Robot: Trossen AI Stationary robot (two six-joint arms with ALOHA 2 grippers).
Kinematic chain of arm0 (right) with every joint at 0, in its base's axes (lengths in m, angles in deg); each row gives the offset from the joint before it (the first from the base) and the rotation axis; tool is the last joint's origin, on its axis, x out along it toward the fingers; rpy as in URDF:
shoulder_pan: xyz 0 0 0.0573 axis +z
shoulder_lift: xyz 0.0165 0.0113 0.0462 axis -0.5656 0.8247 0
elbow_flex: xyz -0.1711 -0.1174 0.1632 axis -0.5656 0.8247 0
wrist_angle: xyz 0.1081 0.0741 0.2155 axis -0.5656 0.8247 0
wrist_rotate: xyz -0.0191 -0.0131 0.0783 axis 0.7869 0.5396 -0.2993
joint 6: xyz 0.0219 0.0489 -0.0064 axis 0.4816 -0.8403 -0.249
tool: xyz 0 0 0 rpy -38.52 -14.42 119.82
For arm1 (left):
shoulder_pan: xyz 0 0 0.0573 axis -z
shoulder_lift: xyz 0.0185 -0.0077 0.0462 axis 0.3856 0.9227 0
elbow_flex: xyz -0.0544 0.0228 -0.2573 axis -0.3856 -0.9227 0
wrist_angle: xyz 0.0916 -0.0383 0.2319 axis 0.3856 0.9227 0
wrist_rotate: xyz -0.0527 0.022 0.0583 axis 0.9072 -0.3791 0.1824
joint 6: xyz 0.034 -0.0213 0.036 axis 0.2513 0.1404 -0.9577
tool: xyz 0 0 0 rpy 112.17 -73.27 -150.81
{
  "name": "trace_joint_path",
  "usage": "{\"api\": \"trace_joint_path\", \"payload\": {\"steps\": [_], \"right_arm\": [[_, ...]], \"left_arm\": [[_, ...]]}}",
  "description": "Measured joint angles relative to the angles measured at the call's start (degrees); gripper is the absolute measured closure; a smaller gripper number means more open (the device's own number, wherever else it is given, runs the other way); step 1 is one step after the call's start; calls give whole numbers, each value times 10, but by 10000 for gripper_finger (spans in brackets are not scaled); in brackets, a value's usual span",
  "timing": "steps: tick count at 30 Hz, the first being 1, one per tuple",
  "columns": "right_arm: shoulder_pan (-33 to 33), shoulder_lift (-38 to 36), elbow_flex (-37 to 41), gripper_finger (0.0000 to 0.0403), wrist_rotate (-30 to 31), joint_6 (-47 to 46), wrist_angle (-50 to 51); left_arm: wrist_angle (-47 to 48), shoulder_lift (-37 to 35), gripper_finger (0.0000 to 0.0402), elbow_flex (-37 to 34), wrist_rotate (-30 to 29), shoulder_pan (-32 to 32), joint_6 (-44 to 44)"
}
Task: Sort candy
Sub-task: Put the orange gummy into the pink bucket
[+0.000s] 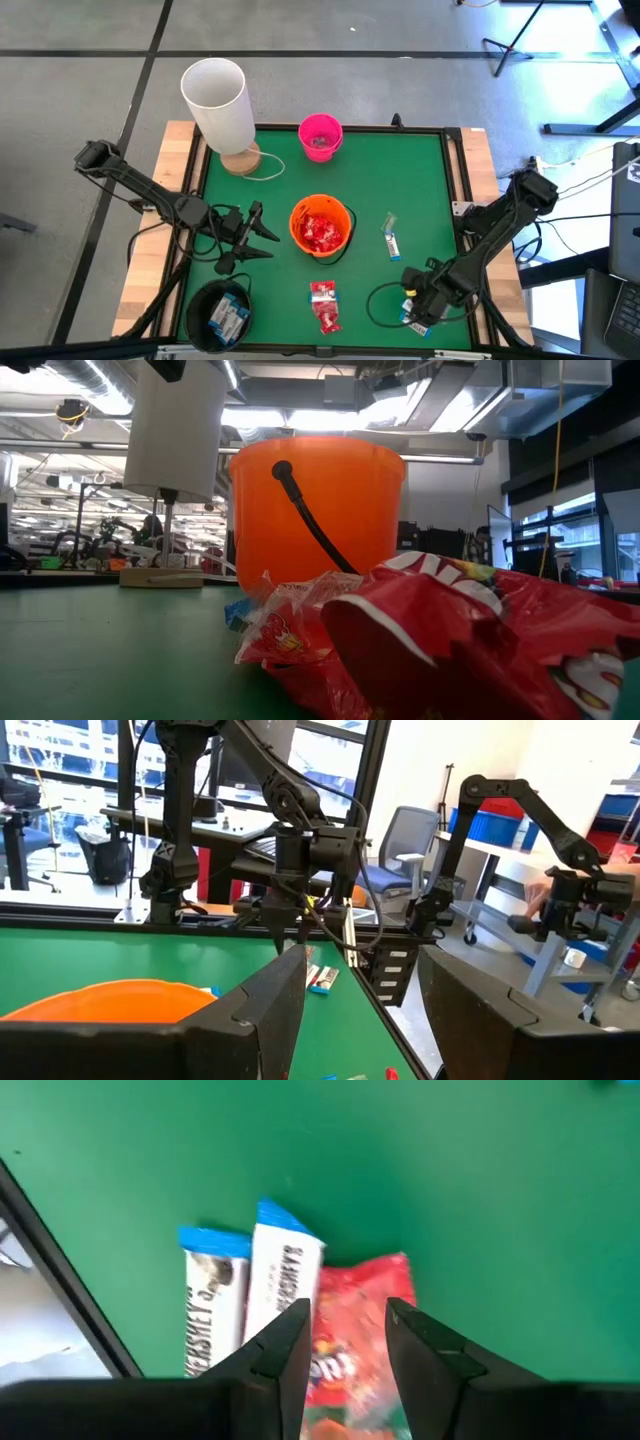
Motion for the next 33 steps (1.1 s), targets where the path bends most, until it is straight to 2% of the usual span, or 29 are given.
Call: {"api": "trace_joint_path", "payload": {"steps": [5,13,22,33], "right_arm": [[28,-3,-4,276,0,-12,42],[71,-3,-4,276,31,-77,50],[70,-3,4,276,57,-110,45],[70,-3,48,276,39,-150,-1]], "left_arm": [[0,0,218,0,-3,0,0],[0,0,218,0,-5,0,0],[0,0,218,0,-5,2,13],[1,0,218,0,4,2,17]]}}
